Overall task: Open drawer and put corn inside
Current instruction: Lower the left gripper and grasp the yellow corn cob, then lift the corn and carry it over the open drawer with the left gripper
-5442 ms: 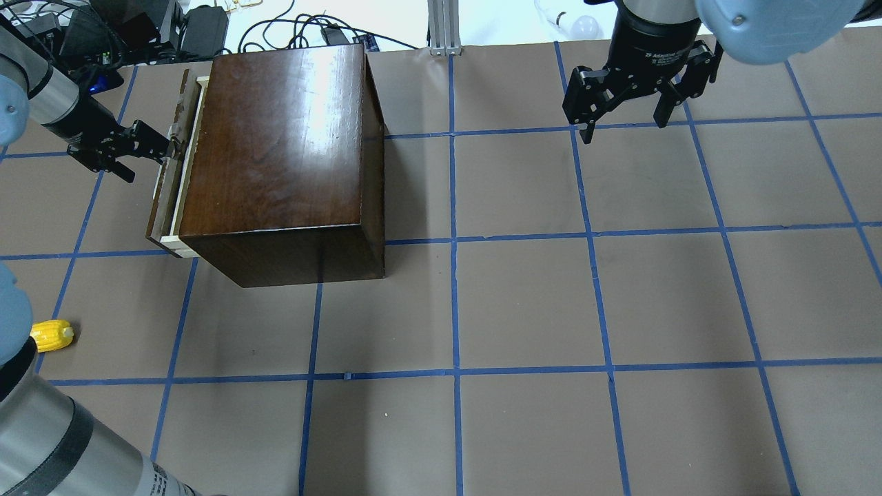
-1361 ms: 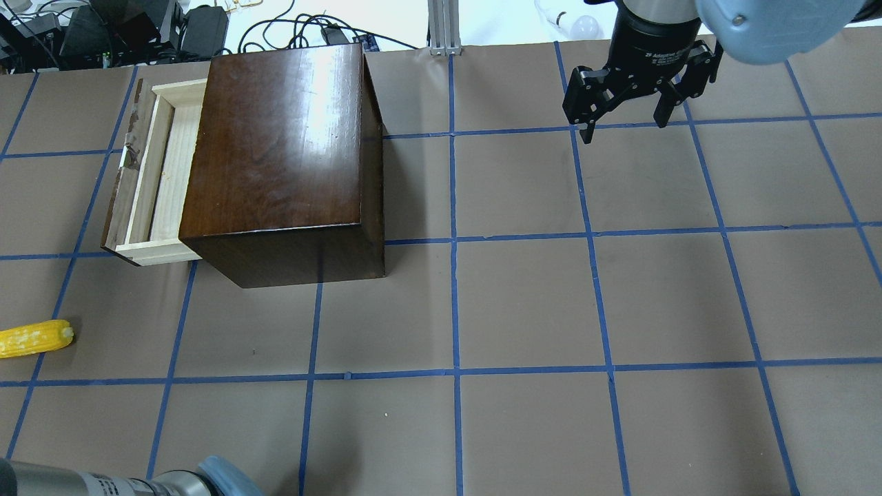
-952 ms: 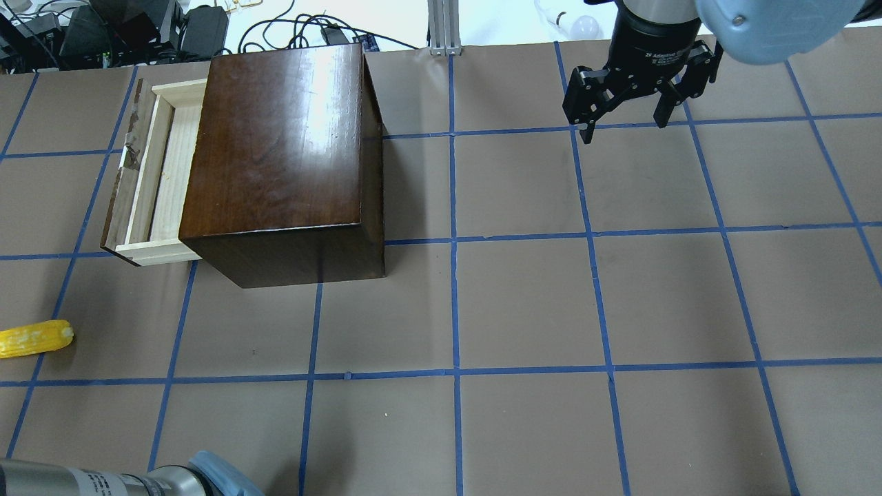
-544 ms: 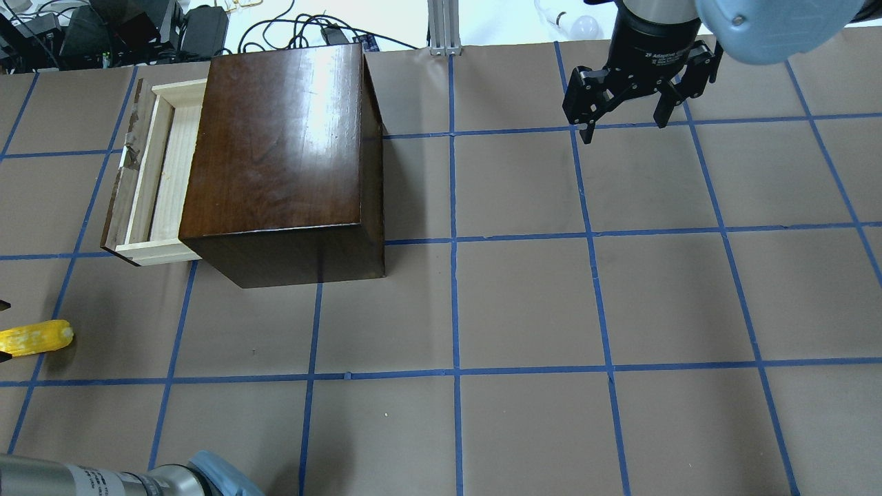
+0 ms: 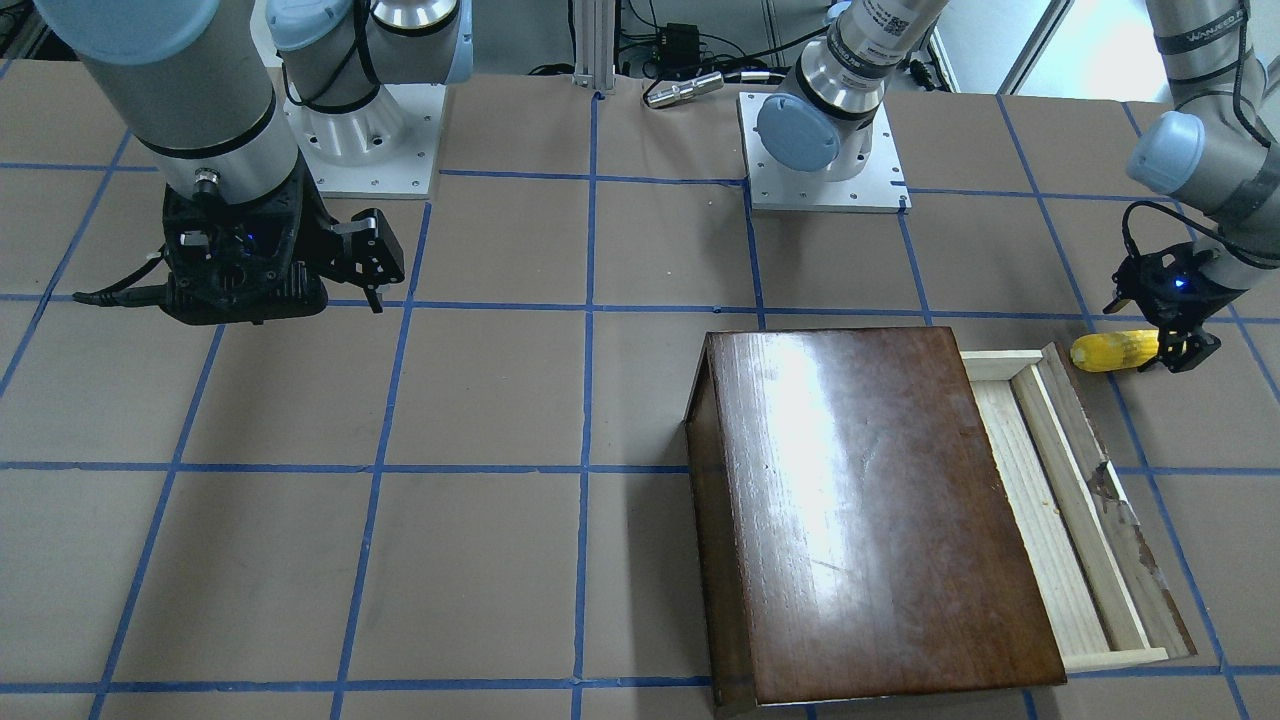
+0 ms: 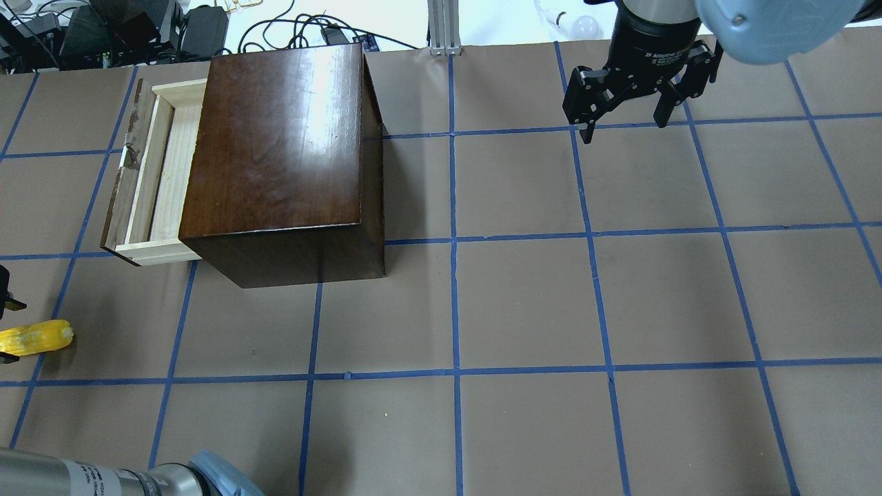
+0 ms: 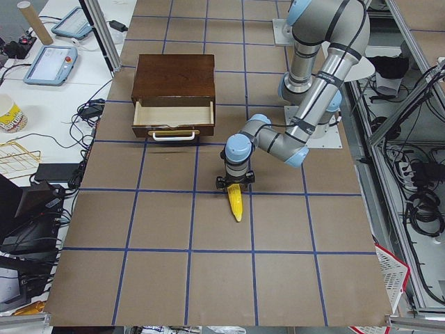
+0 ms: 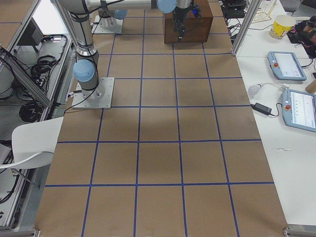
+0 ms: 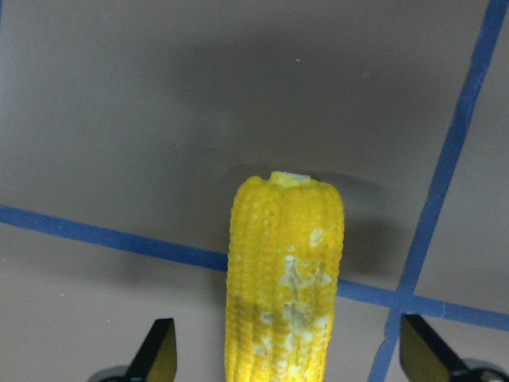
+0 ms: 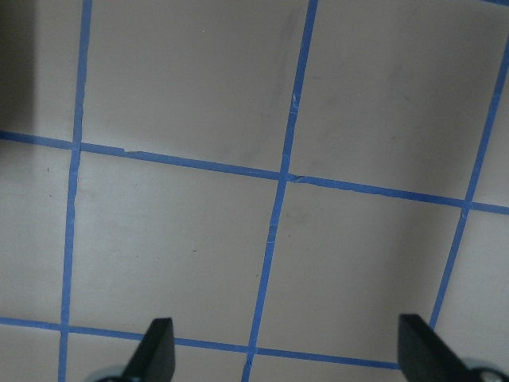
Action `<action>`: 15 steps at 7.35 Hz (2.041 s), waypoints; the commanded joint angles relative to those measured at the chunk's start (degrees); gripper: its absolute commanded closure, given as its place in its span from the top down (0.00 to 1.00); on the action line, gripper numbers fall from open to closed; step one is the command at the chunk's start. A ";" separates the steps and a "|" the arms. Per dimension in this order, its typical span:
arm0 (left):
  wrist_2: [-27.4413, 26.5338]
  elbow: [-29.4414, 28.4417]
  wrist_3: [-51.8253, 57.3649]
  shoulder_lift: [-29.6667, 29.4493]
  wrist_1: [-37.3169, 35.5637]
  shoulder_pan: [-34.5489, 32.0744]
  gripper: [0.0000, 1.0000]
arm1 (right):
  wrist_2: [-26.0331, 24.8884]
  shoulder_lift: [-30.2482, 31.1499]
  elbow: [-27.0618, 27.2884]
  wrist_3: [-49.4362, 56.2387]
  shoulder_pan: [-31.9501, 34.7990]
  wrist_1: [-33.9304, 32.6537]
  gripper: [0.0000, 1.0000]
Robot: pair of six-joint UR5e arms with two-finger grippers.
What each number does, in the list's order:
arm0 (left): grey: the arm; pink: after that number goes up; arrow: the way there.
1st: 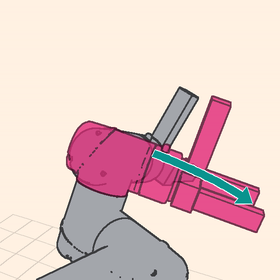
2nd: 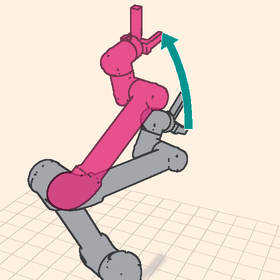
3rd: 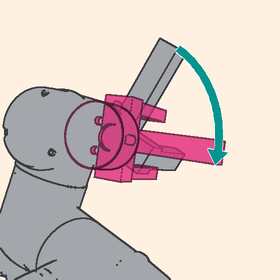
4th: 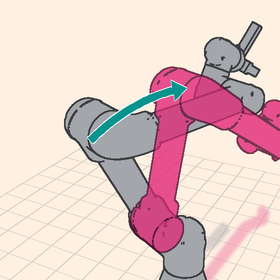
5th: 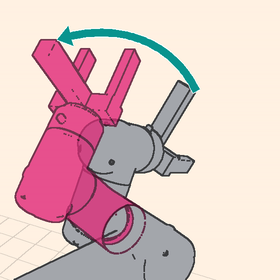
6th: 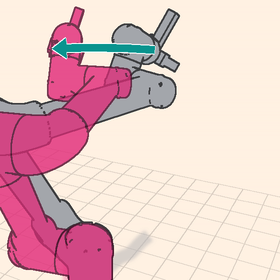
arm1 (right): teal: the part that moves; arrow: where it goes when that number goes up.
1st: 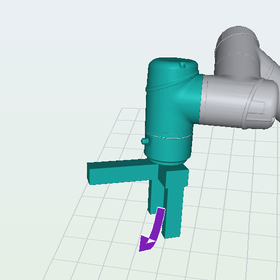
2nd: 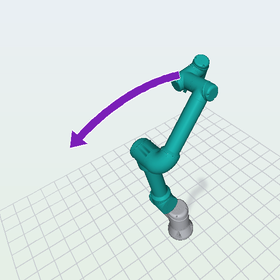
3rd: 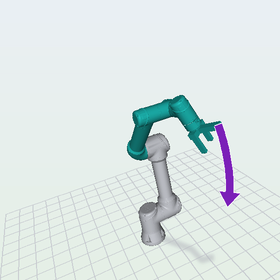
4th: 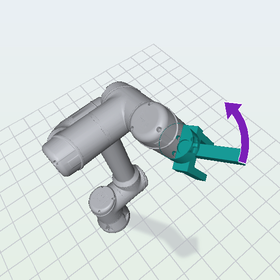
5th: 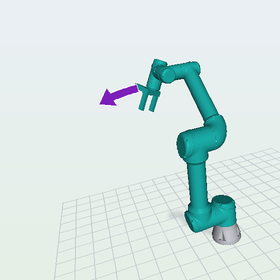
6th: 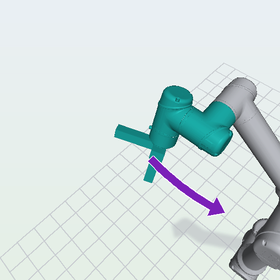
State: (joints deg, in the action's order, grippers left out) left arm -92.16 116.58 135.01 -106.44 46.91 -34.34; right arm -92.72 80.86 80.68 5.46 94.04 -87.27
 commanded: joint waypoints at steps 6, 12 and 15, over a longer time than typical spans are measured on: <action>0.14 -2.14 5.26 -3.69 -3.76 0.06 0.00 | 0.00 0.00 0.00 0.08 0.00 0.00 1.00; 5.75 -22.39 -28.04 1.93 21.75 -4.13 0.00 | 0.00 0.00 0.00 0.08 0.00 0.09 1.00; 6.29 -27.46 -54.37 3.43 25.50 -15.44 0.00 | 0.00 0.00 0.00 0.08 0.00 0.00 1.00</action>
State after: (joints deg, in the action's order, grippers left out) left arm -86.06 90.62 93.17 -103.62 70.63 -44.30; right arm -92.72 80.86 80.68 5.51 94.04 -87.27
